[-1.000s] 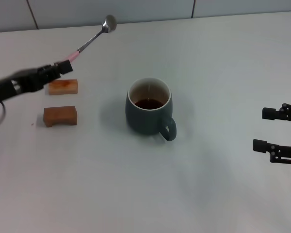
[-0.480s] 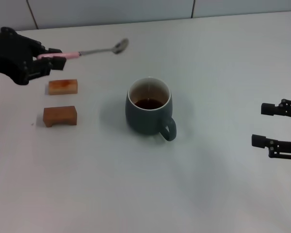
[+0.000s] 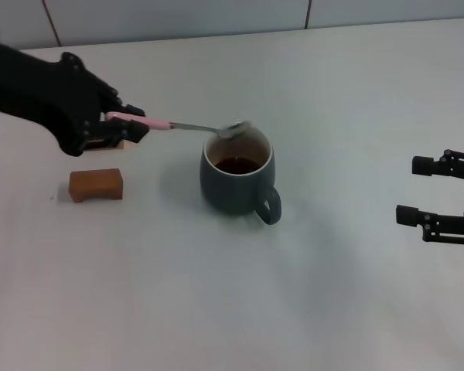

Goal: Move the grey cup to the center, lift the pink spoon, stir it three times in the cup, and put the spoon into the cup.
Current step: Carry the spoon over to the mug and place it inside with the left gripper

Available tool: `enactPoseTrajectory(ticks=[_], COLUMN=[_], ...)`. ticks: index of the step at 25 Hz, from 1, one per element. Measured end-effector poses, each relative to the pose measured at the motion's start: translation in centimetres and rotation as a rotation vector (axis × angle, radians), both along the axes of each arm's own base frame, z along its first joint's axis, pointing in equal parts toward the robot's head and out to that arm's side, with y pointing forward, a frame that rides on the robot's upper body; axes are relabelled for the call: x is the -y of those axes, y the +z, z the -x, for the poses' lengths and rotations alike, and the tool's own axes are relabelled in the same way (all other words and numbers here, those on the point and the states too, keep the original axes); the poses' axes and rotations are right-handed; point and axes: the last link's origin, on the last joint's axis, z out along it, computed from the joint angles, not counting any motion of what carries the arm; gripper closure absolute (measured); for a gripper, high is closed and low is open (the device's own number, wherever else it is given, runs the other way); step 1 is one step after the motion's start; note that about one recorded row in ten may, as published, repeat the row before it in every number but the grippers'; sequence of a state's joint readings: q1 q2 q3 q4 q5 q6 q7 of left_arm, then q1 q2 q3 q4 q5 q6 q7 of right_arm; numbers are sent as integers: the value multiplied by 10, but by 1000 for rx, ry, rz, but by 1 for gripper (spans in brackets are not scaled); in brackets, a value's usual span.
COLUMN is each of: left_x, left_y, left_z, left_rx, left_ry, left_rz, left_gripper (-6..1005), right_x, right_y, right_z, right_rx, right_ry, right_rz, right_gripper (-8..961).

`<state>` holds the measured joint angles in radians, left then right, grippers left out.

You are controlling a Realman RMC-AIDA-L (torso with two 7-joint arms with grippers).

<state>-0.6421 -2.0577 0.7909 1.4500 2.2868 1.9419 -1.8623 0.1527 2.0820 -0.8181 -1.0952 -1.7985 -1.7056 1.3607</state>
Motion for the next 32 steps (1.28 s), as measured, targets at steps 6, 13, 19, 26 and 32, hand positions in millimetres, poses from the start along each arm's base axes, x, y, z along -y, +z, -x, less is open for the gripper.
enactPoseTrajectory(ticks=[6,13,19,26,32], left_x=[-9,-25,-32,-32,-36], left_y=[-19,-29,-32,-41,-46], left_z=[-36,-60,-65,-68,-67], left_rx=[-95,-204,-276,-361,-392], left_ry=[-92,-145,-168,-199,-199], left_rz=[75,65,43,57,53], left_gripper=[865,865,865,865,865], right_x=[0,2,3,3,4], right_y=[0,-1,-1,-1,-2], right_z=[0,-2,-2,-2,-2], right_rx=[-4,-5,-5,-4,-5], right_ry=[-9,-16,-14,-12,-12], right_rz=[8,9,12,12,11], right_gripper=[161,160,160,160,160])
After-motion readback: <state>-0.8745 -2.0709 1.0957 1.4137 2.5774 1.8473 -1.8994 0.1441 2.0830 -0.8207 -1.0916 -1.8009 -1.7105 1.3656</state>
